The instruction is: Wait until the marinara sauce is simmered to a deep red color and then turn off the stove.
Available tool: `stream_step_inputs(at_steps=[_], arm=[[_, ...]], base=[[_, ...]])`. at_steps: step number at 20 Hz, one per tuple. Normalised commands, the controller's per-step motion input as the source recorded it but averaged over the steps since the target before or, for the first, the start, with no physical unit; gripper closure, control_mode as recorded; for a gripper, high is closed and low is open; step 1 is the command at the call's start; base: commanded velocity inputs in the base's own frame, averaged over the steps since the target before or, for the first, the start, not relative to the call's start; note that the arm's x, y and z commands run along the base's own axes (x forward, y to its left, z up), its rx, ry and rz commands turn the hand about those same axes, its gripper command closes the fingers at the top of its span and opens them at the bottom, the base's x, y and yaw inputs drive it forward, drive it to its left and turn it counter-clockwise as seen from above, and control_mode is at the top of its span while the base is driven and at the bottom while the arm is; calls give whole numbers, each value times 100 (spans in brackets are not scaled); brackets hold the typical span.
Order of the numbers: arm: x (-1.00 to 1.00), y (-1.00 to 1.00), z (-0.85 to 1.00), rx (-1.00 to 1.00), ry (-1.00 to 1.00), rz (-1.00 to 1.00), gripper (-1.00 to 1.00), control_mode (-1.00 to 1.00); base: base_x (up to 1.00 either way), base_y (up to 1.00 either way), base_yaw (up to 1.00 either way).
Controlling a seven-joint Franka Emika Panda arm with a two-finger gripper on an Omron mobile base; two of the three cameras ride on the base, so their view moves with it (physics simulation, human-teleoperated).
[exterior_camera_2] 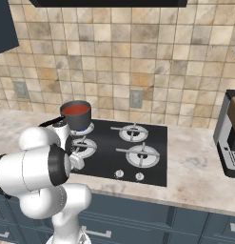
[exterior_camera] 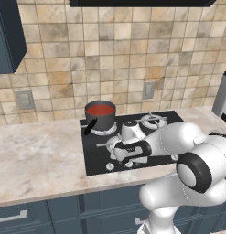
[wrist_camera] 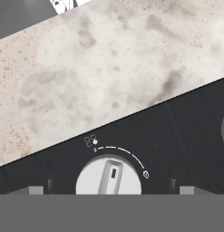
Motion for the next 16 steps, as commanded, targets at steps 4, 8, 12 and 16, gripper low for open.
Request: stream_step_inputs(at_steps=[4, 8, 12, 16], arm=[[0, 0, 0, 0, 0, 0, -100, -100], [0, 0, 0, 0, 0, 0, -100, -100], [0, 0, 0, 0, 0, 0, -100, -100], [0, 0, 0, 0, 0, 0, -100, -100]], base=[[0, 0, 0], [0, 0, 0], [0, 0, 0], [0, 0, 0]])
